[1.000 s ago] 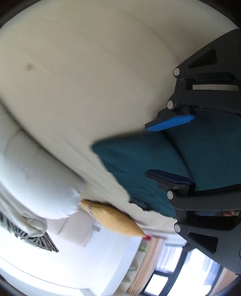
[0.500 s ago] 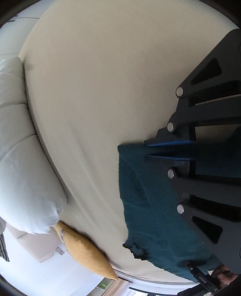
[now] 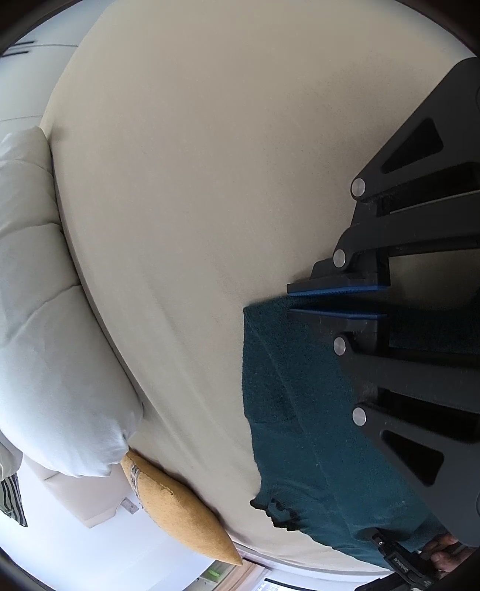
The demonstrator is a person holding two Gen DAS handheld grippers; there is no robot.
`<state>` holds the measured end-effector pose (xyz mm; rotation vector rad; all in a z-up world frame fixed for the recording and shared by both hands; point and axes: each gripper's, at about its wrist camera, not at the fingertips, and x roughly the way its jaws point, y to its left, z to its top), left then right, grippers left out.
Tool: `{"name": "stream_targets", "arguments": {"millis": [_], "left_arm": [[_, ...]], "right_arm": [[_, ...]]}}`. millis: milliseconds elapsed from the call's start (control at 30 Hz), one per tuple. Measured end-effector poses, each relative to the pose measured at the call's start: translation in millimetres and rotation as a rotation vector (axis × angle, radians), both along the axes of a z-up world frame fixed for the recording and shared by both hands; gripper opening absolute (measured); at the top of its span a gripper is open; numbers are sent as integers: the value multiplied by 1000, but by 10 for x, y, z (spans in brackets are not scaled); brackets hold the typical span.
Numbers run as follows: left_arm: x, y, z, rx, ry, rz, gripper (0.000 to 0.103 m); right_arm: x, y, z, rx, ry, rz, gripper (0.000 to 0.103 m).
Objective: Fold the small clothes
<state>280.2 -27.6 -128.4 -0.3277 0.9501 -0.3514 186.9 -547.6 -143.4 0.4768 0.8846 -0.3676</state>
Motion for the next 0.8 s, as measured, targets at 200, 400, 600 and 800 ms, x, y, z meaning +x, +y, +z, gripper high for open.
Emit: {"name": "stream_targets", "arguments": {"millis": [200,400,600,800], "left_arm": [[-64,1,-85,86,-15,37,46],[-157,122,120,33,-36,35,46],[-748,823,423,-73,-88,103,66],[-1491,2425,138,-277,-15,458,77]], "right_arm": [[-234,437,224,-32,-61,81,10],[-160,477,-58,-30,14,95,10],[-601,814,694,-109,-178,91,15],[-1192,1640,1158,-136,-371,165,95]]}}
